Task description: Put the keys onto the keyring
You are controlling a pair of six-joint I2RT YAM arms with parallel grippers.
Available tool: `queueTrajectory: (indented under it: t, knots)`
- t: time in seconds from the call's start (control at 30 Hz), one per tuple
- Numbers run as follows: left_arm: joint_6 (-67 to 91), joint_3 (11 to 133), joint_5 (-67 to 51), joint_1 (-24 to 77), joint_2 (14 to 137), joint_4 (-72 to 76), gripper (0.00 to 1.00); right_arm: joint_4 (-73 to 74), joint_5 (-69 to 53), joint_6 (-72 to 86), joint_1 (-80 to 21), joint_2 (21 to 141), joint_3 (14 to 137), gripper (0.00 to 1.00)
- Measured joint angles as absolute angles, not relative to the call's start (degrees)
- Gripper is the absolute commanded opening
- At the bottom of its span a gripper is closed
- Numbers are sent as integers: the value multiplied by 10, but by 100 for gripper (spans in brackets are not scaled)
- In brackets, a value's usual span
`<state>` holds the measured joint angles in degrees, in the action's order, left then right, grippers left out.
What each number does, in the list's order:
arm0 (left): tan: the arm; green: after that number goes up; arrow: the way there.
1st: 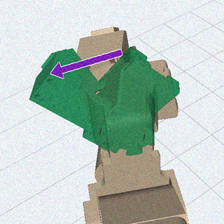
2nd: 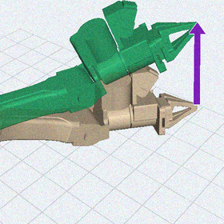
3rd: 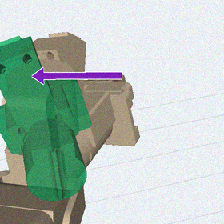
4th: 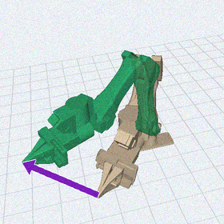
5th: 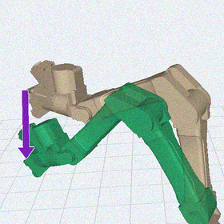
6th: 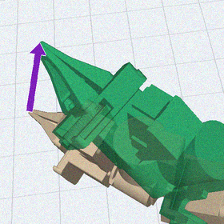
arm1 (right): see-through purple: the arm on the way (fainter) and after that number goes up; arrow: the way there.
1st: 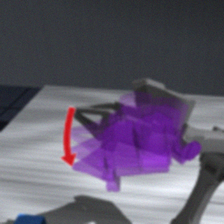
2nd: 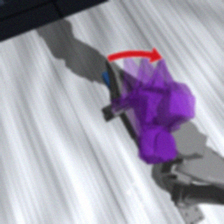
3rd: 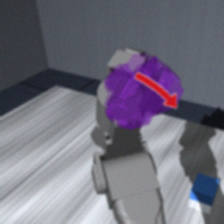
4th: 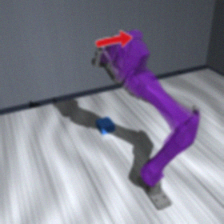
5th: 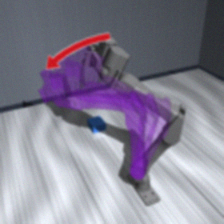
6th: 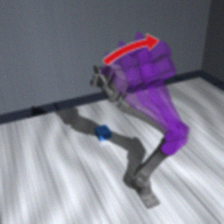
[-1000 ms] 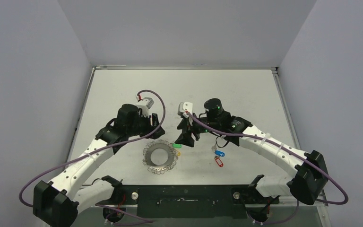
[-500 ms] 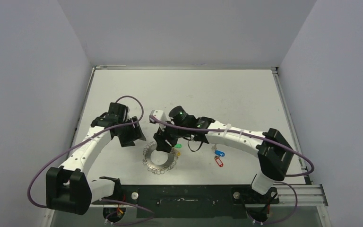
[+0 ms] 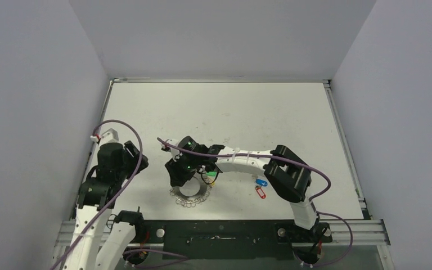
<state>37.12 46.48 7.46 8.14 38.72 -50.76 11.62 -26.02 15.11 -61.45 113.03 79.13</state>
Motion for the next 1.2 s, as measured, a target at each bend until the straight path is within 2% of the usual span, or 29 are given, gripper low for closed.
queueTrajectory:
  t: [0.13, 0.27, 1.2]
  knots:
    - [372, 459, 119, 81, 304, -503, 53, 112, -249, 184, -615, 1165, 821, 43]
    - [364, 459, 138, 81, 275, -498, 53, 111, -241, 207, -615, 1189, 847, 41]
    - [309, 459, 132, 81, 292, -490, 54, 199, -213, 215, -620, 1241, 915, 33]
